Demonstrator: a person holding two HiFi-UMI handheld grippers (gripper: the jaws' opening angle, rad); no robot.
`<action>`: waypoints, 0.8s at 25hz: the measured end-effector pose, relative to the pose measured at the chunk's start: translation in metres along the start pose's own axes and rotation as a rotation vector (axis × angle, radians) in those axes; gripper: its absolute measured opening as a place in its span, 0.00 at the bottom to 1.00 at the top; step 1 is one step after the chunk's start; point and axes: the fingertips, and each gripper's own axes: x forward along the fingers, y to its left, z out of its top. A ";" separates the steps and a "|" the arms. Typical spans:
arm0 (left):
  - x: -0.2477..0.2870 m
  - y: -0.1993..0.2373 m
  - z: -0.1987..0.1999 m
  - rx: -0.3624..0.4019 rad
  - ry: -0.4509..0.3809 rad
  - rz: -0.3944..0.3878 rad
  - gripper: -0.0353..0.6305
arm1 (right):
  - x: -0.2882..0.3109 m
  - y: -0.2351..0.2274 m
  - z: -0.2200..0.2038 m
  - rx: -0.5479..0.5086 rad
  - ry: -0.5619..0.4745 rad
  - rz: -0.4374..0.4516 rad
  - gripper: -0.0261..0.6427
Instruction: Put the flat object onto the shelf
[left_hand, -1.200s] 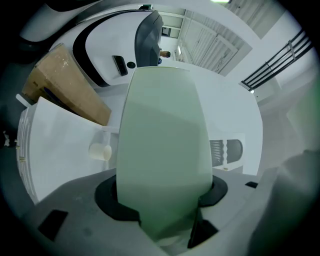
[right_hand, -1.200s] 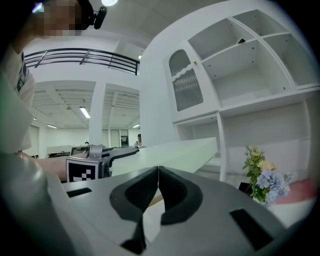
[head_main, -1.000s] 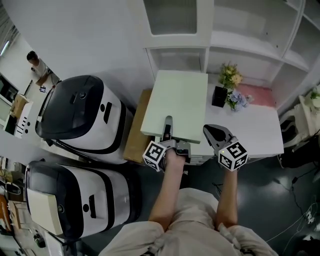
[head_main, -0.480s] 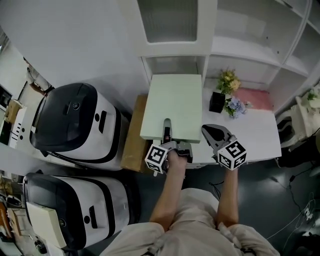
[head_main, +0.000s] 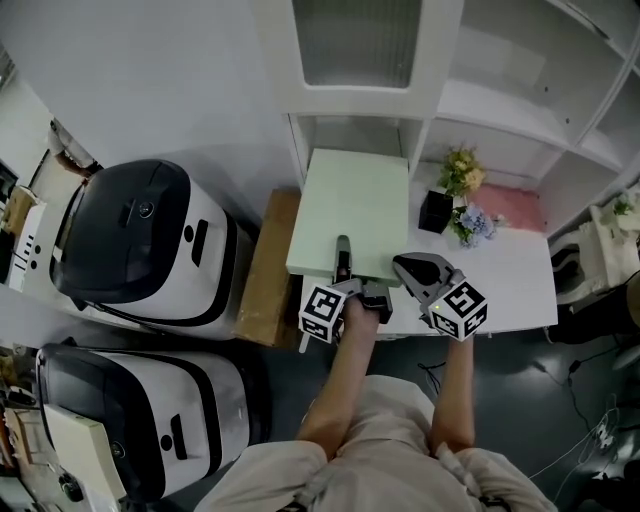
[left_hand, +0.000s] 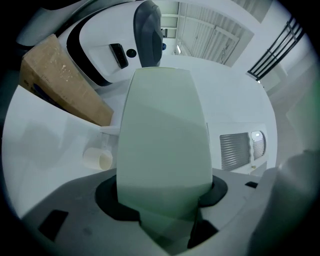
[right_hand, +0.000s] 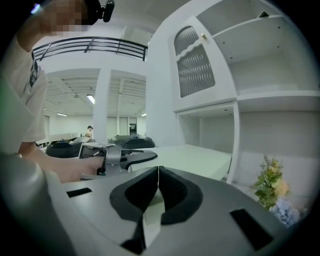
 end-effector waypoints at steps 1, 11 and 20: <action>0.003 0.000 0.000 0.000 0.002 0.001 0.46 | 0.003 0.003 0.001 -0.010 0.004 0.022 0.14; 0.028 0.009 0.000 -0.026 0.008 -0.009 0.46 | 0.005 0.024 -0.016 -0.075 0.095 0.308 0.14; 0.065 0.007 -0.005 -0.031 0.006 -0.008 0.46 | 0.024 -0.001 -0.047 -0.122 0.240 0.268 0.14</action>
